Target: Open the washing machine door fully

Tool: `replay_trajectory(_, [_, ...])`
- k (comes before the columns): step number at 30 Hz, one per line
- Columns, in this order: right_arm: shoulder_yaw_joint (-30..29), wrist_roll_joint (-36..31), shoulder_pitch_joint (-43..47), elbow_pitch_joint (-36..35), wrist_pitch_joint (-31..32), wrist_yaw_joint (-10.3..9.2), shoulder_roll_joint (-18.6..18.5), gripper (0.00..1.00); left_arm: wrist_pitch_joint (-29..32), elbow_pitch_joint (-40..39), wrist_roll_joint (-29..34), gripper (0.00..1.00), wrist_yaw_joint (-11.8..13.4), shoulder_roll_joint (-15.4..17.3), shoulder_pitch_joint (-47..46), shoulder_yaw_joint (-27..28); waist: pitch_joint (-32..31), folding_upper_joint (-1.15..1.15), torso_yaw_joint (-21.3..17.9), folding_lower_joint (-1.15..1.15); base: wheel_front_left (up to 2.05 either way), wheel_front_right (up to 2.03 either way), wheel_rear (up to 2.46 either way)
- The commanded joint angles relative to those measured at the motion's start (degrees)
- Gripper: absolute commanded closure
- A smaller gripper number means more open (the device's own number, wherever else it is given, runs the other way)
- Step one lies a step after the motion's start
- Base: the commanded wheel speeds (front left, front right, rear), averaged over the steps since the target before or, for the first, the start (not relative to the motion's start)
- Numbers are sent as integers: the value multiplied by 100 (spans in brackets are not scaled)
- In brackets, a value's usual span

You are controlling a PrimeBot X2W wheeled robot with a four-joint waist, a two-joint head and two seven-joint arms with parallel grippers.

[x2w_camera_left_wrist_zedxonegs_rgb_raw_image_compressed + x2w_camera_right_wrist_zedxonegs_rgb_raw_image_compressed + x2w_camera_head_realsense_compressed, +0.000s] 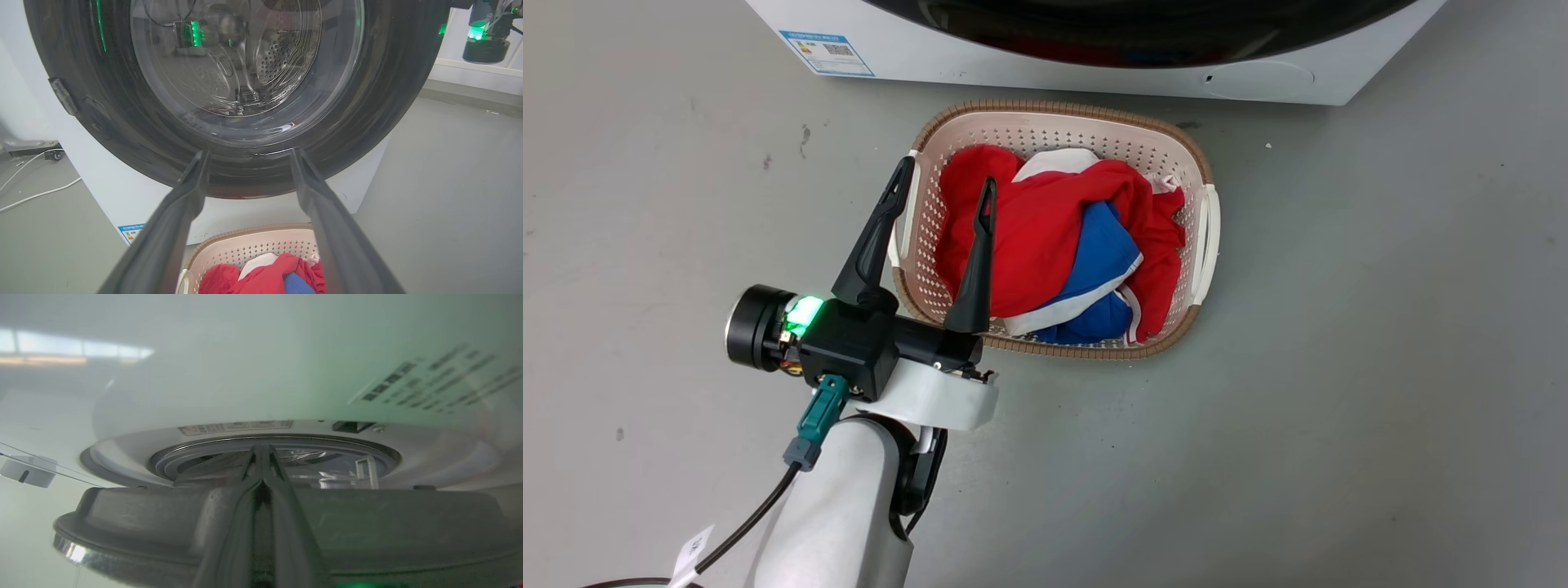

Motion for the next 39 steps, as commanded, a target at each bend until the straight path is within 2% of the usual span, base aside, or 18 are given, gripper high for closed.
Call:
replay_trajectory(1, [88, -63, 27, 58, 119, 0, 157, 100, -15, -2, 13, 0, 23, -5, -82, 5, -8, 0, -4, -1, 0, 0, 0])
replay_trajectory(8, [169, -56, 362, -27, 581, 1, 158, 100, -15, 86, -36, 0, 36, -6, 15, -29, -223, 0, -50, -1, 0, 0, 0])
replay_trajectory(17, [349, -91, 1172, -400, 1147, 1, 283, 100, -15, 334, -72, 0, -15, -4, 301, -23, -862, 0, -136, -1, 0, 0, 0])
replay_trajectory(25, [555, -149, 2187, -850, 1525, 1, 567, 100, -15, 589, -75, 0, -76, 4, 743, 31, -1569, 0, -224, -1, 0, 0, 0])
replay_trajectory(39, [934, -229, 4062, -2043, 2071, 1, 1112, 100, -15, 926, -118, 0, -164, 97, 1542, 155, -2568, 0, -207, -1, 0, 0, 0])
